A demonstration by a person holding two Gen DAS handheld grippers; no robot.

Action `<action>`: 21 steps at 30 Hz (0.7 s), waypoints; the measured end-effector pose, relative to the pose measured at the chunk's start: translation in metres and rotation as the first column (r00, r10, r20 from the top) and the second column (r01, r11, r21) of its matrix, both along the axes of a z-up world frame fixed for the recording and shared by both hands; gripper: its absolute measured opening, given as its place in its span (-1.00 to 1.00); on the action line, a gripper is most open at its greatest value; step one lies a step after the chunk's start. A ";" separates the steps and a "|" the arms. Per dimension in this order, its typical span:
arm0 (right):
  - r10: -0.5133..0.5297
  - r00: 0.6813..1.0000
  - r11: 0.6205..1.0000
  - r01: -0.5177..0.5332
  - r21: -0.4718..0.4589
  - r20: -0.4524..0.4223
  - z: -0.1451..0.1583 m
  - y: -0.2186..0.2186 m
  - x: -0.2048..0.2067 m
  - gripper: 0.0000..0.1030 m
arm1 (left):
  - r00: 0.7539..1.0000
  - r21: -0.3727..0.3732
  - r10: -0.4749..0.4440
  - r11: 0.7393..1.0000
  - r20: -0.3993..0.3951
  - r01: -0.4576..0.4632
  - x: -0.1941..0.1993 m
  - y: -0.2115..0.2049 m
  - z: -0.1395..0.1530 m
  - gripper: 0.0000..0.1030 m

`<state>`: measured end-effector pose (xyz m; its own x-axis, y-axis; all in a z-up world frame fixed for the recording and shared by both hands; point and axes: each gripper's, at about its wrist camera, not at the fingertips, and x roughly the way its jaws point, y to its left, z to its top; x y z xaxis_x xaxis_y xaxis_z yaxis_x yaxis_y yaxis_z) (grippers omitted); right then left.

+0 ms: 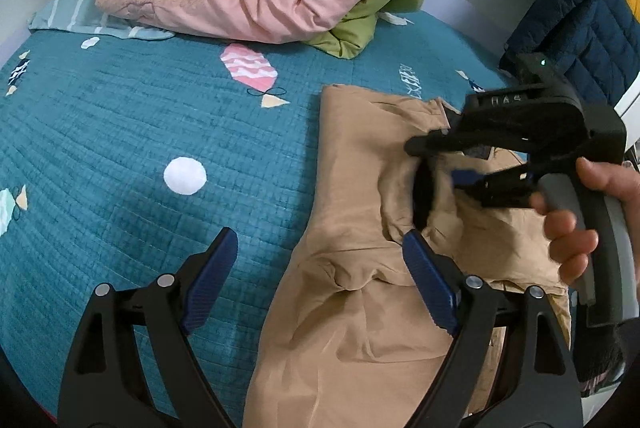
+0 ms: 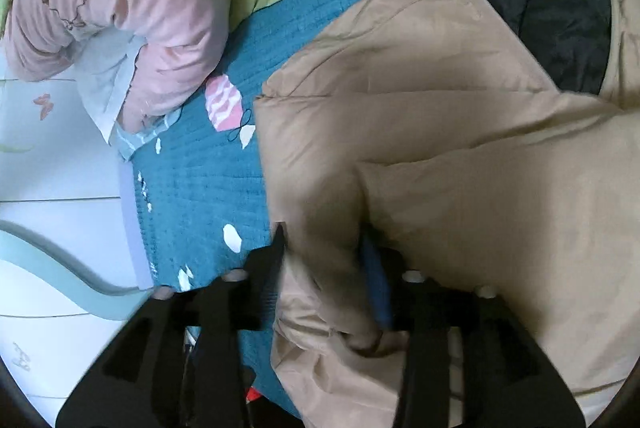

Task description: Fold large clothes

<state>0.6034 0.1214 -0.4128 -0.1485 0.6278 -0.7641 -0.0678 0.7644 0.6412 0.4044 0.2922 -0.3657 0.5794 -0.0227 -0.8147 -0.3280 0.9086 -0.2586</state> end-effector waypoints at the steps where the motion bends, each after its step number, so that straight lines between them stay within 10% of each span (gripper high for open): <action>1: -0.022 0.999 0.998 0.024 0.054 -0.036 -0.001 -0.003 -0.001 0.14 | 1.000 -0.001 -0.004 1.000 0.003 0.004 0.000 -0.002 0.001 0.65; 7: -0.046 0.999 0.981 0.040 0.190 0.028 0.049 -0.032 0.005 0.30 | 0.999 0.002 -0.026 1.000 0.032 0.026 0.009 -0.020 0.013 0.69; 12: -0.044 0.922 0.988 0.098 -0.121 0.385 0.111 -0.113 0.018 0.30 | 0.990 -0.004 -0.111 0.994 0.081 0.112 0.045 -0.057 0.029 0.69; 17: -0.021 0.915 0.937 0.159 -0.311 0.404 0.091 -0.195 0.023 -0.60 | 0.975 -0.052 -0.213 0.975 0.059 0.216 0.098 -0.098 0.022 0.69; 21: -0.046 0.945 0.911 0.172 -0.375 0.324 0.037 -0.238 0.020 -0.71 | 0.974 -0.108 -0.198 0.976 -0.107 0.187 0.131 -0.104 -0.024 0.69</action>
<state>0.6239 -0.1167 -0.3762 0.1800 0.2654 -0.9472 -0.1105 0.9623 0.2487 0.5355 0.1883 -0.3895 0.4578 -0.2068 -0.8647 -0.1821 0.9301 -0.3189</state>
